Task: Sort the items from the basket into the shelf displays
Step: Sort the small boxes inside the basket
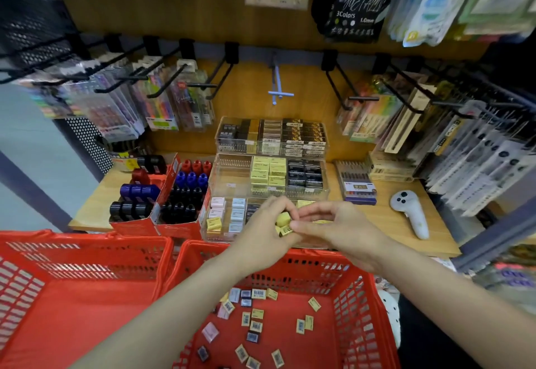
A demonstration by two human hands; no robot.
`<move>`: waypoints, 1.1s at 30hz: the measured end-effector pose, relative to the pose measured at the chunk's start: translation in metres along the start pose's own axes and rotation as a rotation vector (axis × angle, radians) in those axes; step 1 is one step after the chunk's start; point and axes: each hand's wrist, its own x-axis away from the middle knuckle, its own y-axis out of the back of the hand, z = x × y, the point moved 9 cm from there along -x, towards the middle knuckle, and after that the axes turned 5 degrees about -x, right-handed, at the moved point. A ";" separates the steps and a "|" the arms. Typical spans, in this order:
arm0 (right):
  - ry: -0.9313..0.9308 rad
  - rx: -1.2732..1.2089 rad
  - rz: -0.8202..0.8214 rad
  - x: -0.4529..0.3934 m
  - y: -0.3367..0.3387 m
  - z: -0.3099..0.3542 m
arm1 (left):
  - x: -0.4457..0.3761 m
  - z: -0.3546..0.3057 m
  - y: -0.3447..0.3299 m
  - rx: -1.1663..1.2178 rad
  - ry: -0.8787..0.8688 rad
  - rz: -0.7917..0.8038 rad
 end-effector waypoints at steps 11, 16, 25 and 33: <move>-0.072 -0.445 -0.038 -0.005 0.004 -0.012 | 0.015 0.030 -0.014 0.742 0.472 0.211; 0.074 -0.284 -0.024 -0.007 0.003 -0.001 | 0.008 0.036 -0.005 0.642 0.446 0.132; 0.422 0.478 -0.192 -0.004 0.011 0.024 | 0.001 0.040 -0.003 0.506 0.414 0.074; 0.359 0.618 -0.301 -0.031 0.023 -0.014 | -0.004 0.061 0.000 0.324 0.467 -0.035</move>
